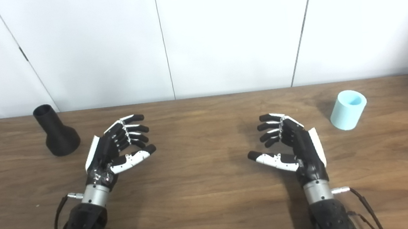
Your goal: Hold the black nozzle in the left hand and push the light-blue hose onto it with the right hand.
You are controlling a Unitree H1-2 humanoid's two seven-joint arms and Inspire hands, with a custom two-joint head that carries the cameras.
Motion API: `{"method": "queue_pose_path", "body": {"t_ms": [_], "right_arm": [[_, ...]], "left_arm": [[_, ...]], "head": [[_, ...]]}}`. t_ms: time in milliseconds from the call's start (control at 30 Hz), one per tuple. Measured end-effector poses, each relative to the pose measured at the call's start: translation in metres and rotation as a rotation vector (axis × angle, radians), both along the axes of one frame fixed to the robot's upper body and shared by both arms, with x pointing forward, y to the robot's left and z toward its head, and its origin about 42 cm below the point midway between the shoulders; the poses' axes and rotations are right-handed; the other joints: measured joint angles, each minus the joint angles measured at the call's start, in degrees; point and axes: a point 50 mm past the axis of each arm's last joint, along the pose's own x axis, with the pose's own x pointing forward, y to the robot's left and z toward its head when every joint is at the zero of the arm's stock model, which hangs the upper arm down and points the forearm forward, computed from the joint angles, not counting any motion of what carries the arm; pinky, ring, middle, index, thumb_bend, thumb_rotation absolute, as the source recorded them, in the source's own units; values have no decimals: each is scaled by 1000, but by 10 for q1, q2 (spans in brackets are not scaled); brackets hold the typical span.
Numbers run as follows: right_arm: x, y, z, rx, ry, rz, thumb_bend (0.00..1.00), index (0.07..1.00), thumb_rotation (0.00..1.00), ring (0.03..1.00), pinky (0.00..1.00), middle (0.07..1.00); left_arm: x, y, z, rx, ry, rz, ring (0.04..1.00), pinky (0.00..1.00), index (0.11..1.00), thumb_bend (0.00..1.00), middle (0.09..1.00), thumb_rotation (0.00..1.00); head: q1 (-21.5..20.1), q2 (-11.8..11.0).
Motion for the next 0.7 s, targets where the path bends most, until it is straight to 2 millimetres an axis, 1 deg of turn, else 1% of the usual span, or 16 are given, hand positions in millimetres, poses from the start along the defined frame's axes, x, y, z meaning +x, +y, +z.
{"method": "queue_pose_path", "body": {"t_ms": [100,233,300,467,500,533,567,600,667,700], "right_arm": [[0,0,0,1,-1,1,676,666,27,510,413,602],[0,0,0,1,-1,2,676,665,14,505,414,597],[0,0,0,1,-1,3,677,667,24,504,411,598],[0,0,0,6,-1,3,678,668,17,503,411,598],[0,0,0,5,-1,3,677,668,13,507,417,598],[0,0,0,5,-1,3,676,668,11,509,419,599],[0,0,0,5,0,3,673,668,6,506,414,598],[0,-1,0,7,0,5,666,672,2,506,414,599],[0,-2,0,17,2,7,652,678,0,523,428,614],[0,-4,-1,21,3,9,647,685,0,539,443,625]], "left_arm": [[-1,0,1,-1,-2,-6,545,483,736,710,630,7],[-1,1,1,-5,0,-26,556,488,778,741,645,68],[-1,1,1,-7,1,-35,551,481,791,734,644,51],[-1,0,1,-8,-4,-42,543,465,781,716,643,30],[-1,0,1,-8,-8,-42,542,465,771,716,640,22],[-1,0,1,-8,-12,-43,542,467,763,717,637,20],[-1,0,1,-8,-15,-43,540,469,752,716,635,19],[-1,-1,1,-8,-16,-43,533,471,736,713,630,15],[0,-4,0,-11,-14,-46,532,452,722,703,628,10],[1,-6,0,-13,-17,-49,534,449,719,709,629,15]], "head": [[0,1],[1,2],[1,3],[2,2],[5,1],[19,-3],[19,-3],[81,-17],[143,-33],[179,-47]]}}
